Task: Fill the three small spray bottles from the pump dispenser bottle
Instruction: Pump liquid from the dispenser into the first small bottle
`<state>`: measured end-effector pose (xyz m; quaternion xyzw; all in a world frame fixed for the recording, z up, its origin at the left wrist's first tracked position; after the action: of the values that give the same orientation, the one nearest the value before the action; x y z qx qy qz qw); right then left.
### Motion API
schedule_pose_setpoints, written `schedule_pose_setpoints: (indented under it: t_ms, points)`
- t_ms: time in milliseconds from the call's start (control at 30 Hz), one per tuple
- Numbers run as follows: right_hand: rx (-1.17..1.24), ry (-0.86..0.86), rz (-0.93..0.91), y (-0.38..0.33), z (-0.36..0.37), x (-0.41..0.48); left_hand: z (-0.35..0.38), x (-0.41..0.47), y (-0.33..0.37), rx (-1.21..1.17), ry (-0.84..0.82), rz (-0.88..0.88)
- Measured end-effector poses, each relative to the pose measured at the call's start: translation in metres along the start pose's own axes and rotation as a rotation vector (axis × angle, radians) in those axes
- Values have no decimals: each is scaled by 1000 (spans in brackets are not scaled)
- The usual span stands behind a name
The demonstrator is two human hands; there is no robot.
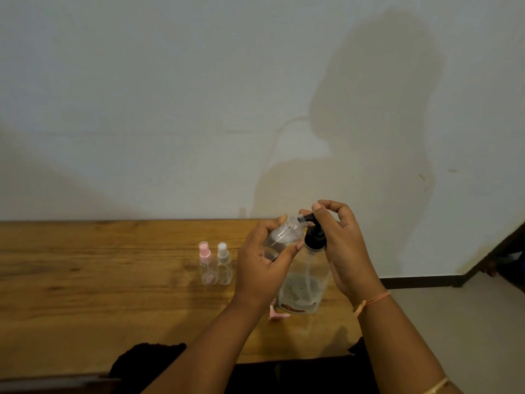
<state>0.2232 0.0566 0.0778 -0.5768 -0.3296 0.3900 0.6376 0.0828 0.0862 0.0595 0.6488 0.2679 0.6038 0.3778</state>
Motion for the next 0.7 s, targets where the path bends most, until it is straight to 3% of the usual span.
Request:
schedule_pose_setpoints:
  t_ms: [233, 467, 700]
  points:
    - [-131, 6, -69, -5, 2, -5, 0, -4, -5, 31, -13, 3]
    - [47, 24, 11, 0, -2, -4, -1, -6, -2, 29, 15, -20]
    - [18, -16, 33, 1, 1, -2, 0, -5, 0, 4, 26, -25]
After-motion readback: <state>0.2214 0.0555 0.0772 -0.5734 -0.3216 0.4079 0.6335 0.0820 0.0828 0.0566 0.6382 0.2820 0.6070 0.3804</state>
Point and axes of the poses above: each hand's wrist, its own x-axis towards the middle knuckle, its own z-axis out of the palm, y = z × x, the point moved 7 cm from there along x, towards the middle knuckle, and after that the axes turned 7 degrees about z, right-handed, at the moved point
